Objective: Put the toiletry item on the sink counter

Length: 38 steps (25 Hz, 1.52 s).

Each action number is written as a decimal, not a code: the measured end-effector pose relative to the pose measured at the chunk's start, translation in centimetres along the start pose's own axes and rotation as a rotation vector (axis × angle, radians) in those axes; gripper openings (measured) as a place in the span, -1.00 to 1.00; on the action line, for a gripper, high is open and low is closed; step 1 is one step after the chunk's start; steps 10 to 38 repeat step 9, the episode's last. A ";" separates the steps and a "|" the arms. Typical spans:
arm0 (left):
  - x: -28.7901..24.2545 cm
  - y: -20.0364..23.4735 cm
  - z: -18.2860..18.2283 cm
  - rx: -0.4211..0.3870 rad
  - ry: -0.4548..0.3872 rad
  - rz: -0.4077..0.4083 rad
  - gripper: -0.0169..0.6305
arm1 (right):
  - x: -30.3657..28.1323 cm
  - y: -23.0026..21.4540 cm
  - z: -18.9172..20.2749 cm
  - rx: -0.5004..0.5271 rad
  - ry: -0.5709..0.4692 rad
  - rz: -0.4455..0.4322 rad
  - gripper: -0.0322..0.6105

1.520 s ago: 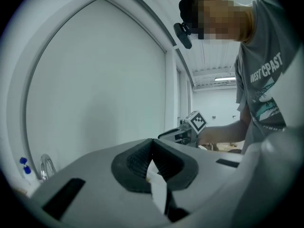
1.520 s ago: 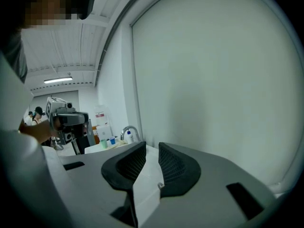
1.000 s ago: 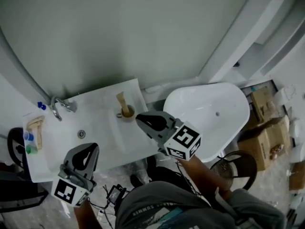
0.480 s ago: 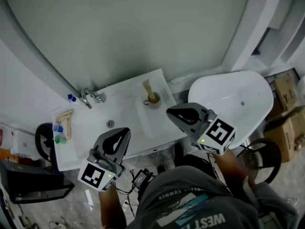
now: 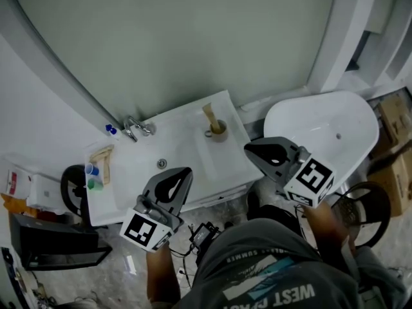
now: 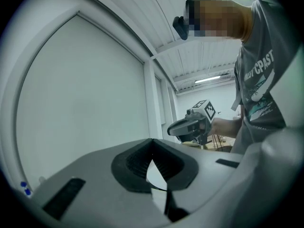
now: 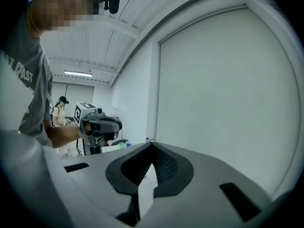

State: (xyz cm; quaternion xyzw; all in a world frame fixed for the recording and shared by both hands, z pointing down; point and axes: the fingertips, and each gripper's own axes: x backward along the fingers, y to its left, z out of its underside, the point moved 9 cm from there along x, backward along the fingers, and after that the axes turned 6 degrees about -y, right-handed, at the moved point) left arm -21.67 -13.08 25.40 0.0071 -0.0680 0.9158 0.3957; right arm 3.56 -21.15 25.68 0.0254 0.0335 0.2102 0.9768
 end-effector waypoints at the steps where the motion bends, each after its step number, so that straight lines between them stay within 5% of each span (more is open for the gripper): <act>1: 0.1 -0.1 0.1 0.003 0.000 0.001 -0.94 | 0.1 0.1 0.1 0.001 0.001 0.001 -0.81; 38: 0.2 -0.3 0.5 0.046 0.027 0.001 -0.94 | 0.4 0.0 0.1 -0.004 0.014 0.009 -0.81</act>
